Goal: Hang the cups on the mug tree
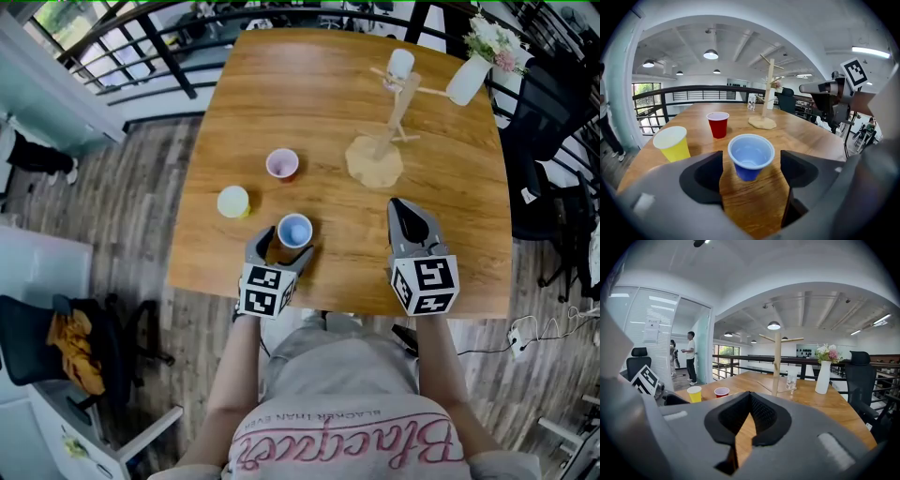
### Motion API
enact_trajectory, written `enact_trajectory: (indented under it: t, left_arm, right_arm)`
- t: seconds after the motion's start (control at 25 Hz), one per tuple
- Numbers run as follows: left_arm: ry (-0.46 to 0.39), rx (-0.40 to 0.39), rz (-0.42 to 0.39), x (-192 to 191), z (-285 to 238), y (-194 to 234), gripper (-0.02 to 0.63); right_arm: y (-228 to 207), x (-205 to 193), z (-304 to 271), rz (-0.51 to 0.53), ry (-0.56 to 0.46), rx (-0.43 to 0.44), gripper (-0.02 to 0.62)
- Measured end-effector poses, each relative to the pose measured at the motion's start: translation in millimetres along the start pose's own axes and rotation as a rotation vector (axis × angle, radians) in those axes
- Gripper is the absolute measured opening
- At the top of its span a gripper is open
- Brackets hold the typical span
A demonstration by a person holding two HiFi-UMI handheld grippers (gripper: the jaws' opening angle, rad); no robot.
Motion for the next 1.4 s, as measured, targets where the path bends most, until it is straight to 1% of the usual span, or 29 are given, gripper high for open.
enact_trajectory:
  t: [0.12, 0.28, 0.48, 0.56, 0.64, 0.76, 1.0, 1.2, 1.4]
  left_arm:
    - [0.015, 0.006, 0.016, -10, -10, 5, 0.394]
    - [0.048, 0.010, -0.022, -21, -26, 6, 0.380]
    - [0.057, 0.029, -0.057, -26, -41, 9, 0.345]
    - [0.056, 0.045, -0.065, -26, -43, 9, 0.323]
    - [0.049, 0.062, -0.067, -24, -43, 11, 0.269]
    - [0.034, 0.058, -0.051, -21, -40, 13, 0.278]
    - [0.002, 0.037, -0.060, -5, -31, 10, 0.275]
    - [-0.040, 0.036, -0.098, 19, -23, 12, 0.270]
    - [-0.081, 0.046, -0.114, 50, -15, 14, 0.268]
  right_arm:
    - [-2, 0, 2, 0.008, 0.005, -0.007, 0.002]
    - [-9, 0, 7, 0.016, 0.013, -0.027, 0.002]
    - [-13, 0, 10, 0.023, 0.019, -0.040, 0.002]
    - [-13, 0, 10, 0.026, 0.022, -0.038, 0.002]
    - [-12, 0, 11, 0.028, 0.024, -0.035, 0.002]
    - [-11, 0, 11, 0.032, 0.024, -0.029, 0.002]
    - [-17, 2, 11, 0.031, 0.014, -0.029, 0.002]
    - [-23, 10, 12, 0.030, -0.009, -0.046, 0.002]
    - [-29, 18, 12, 0.024, -0.039, -0.064, 0.002]
Point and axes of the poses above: the fingertips, and each gripper's own axes: z backward along the fingers, y to its left, x out of its top, the point moved 6 cm from there along z, backward along the fingers, and after that the axes turned 4 degrees about z, right-handed, at the moved point
